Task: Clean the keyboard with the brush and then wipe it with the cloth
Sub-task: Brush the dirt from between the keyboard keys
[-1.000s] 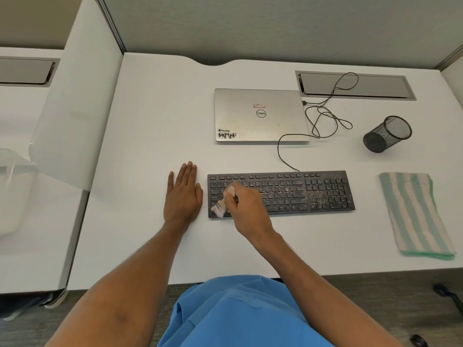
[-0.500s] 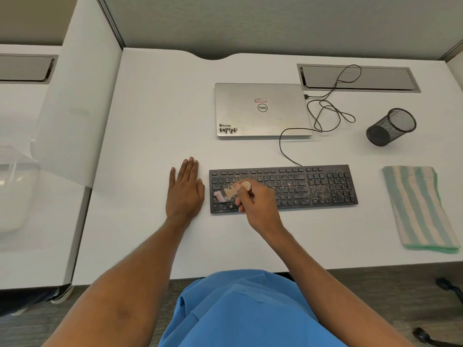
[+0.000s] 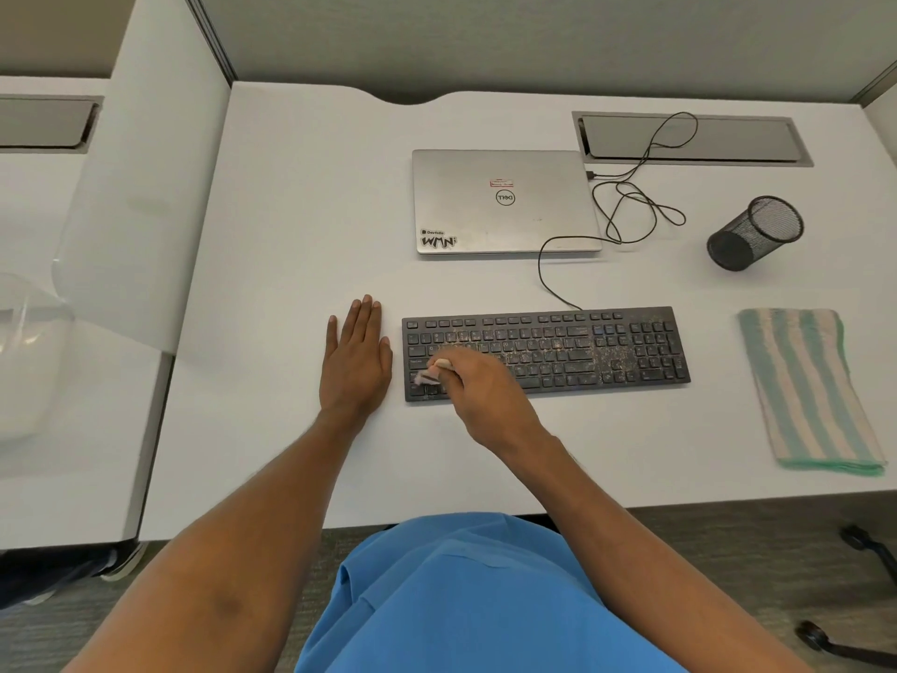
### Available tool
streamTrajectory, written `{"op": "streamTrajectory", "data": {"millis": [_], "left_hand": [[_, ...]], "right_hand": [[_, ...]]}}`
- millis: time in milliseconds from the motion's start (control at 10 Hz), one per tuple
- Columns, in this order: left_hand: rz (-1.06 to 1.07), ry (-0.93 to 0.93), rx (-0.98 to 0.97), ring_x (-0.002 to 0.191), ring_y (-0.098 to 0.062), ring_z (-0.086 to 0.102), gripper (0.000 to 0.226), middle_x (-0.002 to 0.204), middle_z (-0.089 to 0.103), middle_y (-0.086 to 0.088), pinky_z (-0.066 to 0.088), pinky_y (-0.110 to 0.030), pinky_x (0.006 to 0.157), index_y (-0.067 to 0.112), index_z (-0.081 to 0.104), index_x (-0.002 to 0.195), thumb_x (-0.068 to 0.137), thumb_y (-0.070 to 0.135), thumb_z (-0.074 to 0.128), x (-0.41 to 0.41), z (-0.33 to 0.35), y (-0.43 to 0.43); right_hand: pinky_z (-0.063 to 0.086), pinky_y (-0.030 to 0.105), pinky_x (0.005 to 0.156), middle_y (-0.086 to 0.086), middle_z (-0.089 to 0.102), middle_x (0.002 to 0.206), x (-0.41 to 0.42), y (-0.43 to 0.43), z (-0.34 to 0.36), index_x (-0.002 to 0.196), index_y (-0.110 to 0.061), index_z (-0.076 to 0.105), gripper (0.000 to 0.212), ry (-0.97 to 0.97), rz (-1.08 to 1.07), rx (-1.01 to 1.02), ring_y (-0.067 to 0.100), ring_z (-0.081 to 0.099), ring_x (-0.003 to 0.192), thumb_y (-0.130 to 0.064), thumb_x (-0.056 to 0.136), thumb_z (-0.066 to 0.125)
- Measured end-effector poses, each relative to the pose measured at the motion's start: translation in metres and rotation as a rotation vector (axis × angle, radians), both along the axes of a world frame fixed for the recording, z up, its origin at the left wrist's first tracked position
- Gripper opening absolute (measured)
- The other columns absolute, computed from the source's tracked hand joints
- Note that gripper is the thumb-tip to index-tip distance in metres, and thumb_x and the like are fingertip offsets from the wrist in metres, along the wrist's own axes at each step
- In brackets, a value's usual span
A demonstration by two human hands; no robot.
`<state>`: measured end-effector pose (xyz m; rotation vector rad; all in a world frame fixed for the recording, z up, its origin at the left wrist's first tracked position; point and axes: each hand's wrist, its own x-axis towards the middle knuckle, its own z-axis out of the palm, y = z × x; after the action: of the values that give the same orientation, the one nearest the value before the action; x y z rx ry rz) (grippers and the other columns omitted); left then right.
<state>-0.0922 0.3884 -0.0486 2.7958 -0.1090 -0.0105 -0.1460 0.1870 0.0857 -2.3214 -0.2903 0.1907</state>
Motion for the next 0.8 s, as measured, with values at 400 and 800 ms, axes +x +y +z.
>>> {"op": "streamTrajectory", "data": {"millis": [400, 800], "left_hand": [[-0.034, -0.008, 0.005, 0.164, -0.018, 0.011, 0.064, 0.176, 0.018, -0.005, 0.003, -0.044, 0.133, 0.010, 0.022, 0.168, 0.108, 0.034, 0.020, -0.021, -0.003, 0.004], [-0.022, -0.011, 0.014, 0.163, -0.018, 0.012, 0.064, 0.175, 0.020, -0.004, 0.004, -0.044, 0.133, 0.010, 0.024, 0.167, 0.108, 0.034, 0.022, -0.022, -0.002, 0.003]], "right_hand": [[0.052, 0.041, 0.053, -0.001, 0.062, 0.067, -0.017, 0.012, 0.000, 0.097, -0.012, 0.058, 0.024, 0.047, -0.225, 0.156, 0.015, 0.061, 0.053, -0.027, 0.106, 0.042], [0.053, 0.044, 0.052, 0.003, 0.065, 0.070, -0.013, 0.011, 0.000, 0.104, -0.014, 0.058, 0.025, 0.022, -0.274, 0.131, 0.019, 0.064, 0.055, -0.030, 0.107, 0.039]]}}
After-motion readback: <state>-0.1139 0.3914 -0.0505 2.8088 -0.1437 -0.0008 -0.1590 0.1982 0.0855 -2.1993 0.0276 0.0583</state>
